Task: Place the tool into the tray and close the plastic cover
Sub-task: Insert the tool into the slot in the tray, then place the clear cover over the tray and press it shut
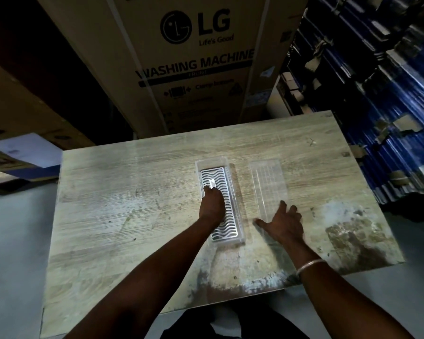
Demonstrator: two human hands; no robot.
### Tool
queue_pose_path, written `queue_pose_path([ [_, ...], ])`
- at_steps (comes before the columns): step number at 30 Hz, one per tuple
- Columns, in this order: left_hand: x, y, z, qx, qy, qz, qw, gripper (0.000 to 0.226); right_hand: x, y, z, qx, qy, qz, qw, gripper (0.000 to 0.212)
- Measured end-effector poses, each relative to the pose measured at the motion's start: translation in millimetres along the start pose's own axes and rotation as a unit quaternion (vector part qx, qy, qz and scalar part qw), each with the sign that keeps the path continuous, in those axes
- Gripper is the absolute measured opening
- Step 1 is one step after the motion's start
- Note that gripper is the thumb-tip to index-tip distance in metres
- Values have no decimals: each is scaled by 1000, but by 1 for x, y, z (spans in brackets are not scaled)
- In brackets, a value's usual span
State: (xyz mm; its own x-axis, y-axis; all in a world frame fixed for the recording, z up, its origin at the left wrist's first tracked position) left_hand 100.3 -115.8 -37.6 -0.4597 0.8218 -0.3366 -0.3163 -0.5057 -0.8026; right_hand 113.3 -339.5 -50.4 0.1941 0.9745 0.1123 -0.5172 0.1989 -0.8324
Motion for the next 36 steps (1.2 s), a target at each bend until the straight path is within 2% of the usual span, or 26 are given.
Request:
queue_pose_path([
  [9,21,-23,10,-81,31,57,995,34,4,2,0,-61,4,-28,998,121],
  [13,38,-28,19,-124,51,79,988,30,5,-2,3,-55,11,-52,997,124],
  [17,53,-30,26,-139,24,133,981,33,21,-7,12,-54,-7,-88,995,122],
  [25,69,-28,32,-106,-27,202,973,41,80,-11,58,-101,-109,-78,986,117],
  [36,74,-23,43,-59,-23,259,964,31,123,19,81,-66,-124,-11,990,118],
])
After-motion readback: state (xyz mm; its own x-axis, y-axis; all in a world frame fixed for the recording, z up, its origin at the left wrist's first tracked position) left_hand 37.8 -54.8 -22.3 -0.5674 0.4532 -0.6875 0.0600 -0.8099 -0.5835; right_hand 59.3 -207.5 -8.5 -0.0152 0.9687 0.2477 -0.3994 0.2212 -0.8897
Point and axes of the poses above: each hand's wrist, its own z-axis away from the middle knuckle, its own y-axis out of the palm, x = y × z, the point moved 3 cm from there along -z, towards the middle knuckle, and after that the axes turned 2 degrees about -y, right-handed, at the moved point
